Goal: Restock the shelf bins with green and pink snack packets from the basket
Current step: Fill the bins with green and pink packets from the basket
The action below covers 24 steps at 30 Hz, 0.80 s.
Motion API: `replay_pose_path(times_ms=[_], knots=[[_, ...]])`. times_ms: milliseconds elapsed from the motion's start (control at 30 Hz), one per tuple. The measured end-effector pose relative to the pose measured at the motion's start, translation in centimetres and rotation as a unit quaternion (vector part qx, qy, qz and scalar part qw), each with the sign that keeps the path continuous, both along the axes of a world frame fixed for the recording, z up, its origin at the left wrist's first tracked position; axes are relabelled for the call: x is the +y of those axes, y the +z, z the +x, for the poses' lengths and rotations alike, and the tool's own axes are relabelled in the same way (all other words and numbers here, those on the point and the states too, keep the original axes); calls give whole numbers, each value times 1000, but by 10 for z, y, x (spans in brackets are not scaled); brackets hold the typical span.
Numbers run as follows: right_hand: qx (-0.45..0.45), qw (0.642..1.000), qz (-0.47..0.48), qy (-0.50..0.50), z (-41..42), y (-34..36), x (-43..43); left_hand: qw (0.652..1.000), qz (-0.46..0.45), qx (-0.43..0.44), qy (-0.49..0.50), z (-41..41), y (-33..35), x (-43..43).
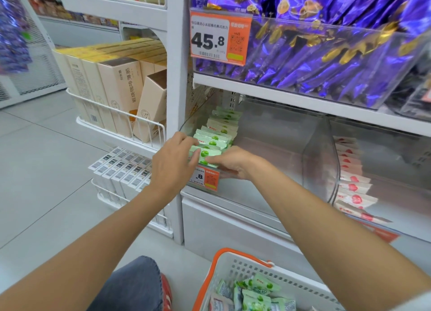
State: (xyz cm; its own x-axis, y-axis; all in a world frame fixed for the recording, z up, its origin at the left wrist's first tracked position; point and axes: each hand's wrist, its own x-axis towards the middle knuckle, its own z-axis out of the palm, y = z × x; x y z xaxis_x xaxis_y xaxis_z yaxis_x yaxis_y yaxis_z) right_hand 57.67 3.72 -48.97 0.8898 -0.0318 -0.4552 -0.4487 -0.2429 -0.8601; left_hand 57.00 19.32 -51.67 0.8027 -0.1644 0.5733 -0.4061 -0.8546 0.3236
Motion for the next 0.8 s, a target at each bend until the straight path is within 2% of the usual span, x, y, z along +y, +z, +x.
replay_pose_path(times_ms=[100, 200, 367, 500, 600, 700, 800], knots=[[16, 1000, 8, -22, 0, 8, -17, 996, 5, -67, -64, 7, 6, -17], [-8, 991, 66, -115, 10, 7, -31, 989, 59, 8, -132, 23, 10, -35], [-16, 974, 156, -161, 52, -15, -12, 972, 158, 131, -110, 38, 2, -39], [-40, 978, 155, -132, 82, -39, -16, 962, 189, 167, -104, 39, 3, -40], [-22, 973, 139, -183, 64, -10, -18, 961, 187, 183, -92, 40, 2, -40], [-50, 961, 168, -215, 83, -10, -30, 957, 199, 196, -84, 41, 2, -41], [-79, 949, 230, -201, 152, -64, -44, 951, 212, 209, -83, 43, 2, -41]])
